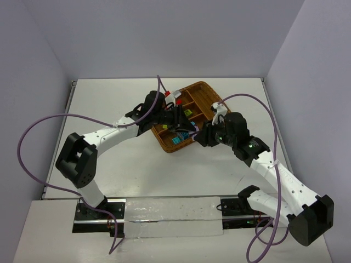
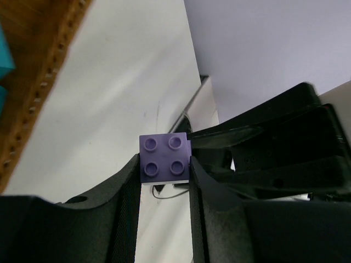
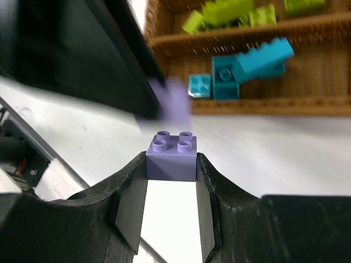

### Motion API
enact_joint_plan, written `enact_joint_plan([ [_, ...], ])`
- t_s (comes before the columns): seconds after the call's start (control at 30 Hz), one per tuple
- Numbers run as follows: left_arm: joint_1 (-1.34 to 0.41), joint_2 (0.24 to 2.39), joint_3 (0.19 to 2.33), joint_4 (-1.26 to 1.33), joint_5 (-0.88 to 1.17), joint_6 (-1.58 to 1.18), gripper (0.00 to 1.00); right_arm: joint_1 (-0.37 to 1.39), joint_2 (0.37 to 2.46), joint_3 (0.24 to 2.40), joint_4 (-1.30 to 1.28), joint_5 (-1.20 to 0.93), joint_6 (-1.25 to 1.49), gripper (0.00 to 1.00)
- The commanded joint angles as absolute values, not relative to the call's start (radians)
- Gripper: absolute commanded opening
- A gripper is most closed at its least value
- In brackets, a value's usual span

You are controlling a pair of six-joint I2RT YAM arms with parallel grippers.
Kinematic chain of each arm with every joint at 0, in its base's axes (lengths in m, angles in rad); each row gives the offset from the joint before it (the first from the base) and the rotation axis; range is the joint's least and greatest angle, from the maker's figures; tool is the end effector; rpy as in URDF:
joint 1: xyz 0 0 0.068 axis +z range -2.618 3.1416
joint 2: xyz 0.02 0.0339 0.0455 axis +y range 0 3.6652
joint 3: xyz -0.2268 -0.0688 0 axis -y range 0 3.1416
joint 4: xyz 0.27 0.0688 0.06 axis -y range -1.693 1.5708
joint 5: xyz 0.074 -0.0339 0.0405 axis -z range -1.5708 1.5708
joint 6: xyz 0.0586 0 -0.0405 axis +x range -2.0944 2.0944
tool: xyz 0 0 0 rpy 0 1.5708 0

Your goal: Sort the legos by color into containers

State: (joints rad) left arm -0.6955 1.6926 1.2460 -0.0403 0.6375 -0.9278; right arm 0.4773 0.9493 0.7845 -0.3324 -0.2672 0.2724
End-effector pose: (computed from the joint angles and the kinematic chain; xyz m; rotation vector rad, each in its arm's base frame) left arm 0.3032 -0.2985 0.2195 0.1912 2.3855 -1.5584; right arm 0.2406 0.1418 0.2505 -0.3864 2.0968 0.7289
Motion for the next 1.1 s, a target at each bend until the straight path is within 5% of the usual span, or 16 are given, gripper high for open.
enact_joint_plan([
  [0.0,-0.617,1.603,1.245,-0.047,0.478,-0.903,0.00,0.474,0.923,0.791,-0.452,-0.191,0.285,0.00],
  [0.23,-0.617,1.598,1.264,-0.092,0.401,-0.881,0.00,0.473,0.945,0.836,-0.479,-0.065,0.330,0.00],
  [0.6,-0.669,1.789,1.548,-0.299,0.154,-0.740,0.00,0.468,0.885,0.865,-0.480,0.415,0.558,0.00],
  [1.07,-0.671,2.322,2.262,-0.424,0.239,-0.689,0.00,0.368,1.060,0.951,-0.348,0.436,0.586,0.00],
])
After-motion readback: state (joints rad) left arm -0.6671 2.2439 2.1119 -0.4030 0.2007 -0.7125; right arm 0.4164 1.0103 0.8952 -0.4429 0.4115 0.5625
